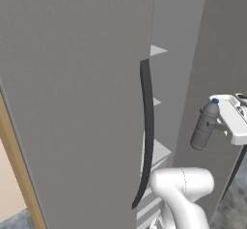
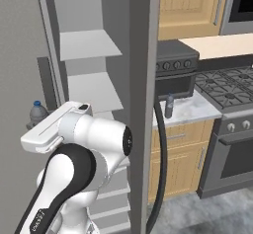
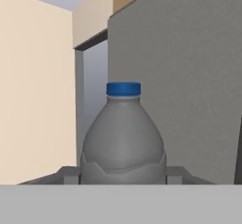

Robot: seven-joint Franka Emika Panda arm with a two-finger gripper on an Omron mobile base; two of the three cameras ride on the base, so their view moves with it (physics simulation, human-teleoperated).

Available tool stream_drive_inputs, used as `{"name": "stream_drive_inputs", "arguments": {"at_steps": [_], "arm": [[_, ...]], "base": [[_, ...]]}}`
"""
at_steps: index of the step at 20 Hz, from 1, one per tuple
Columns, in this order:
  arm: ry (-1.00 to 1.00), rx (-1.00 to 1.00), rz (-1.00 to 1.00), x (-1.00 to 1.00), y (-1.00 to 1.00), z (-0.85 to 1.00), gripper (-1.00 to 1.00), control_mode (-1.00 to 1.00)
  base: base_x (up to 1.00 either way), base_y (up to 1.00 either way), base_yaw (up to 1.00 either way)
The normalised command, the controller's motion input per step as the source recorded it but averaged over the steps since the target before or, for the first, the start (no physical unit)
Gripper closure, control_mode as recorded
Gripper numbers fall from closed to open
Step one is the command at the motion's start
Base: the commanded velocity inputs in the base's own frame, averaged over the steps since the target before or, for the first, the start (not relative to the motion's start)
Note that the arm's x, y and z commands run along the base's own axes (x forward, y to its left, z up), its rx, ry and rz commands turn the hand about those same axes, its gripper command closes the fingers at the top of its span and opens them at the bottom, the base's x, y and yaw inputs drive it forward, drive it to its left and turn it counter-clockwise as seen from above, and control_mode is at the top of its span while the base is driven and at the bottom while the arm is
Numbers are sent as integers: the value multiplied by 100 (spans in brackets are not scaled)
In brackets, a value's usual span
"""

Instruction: Take the bottled waters from the counter and place them in the freezer to freeze. Close the freezer door after placing the bottles.

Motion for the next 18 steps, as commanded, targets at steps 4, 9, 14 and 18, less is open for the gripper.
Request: {"name": "stream_drive_inputs", "arguments": {"at_steps": [4,9,14,18], "arm": [[0,0,0,0,0,0,100,100],[0,0,0,0,0,0,100,100],[0,0,0,0,0,0,100,100],[0,0,0,0,0,0,100,100]], "base": [[44,0,0],[45,0,0],[23,0,0],[5,0,0]]}}
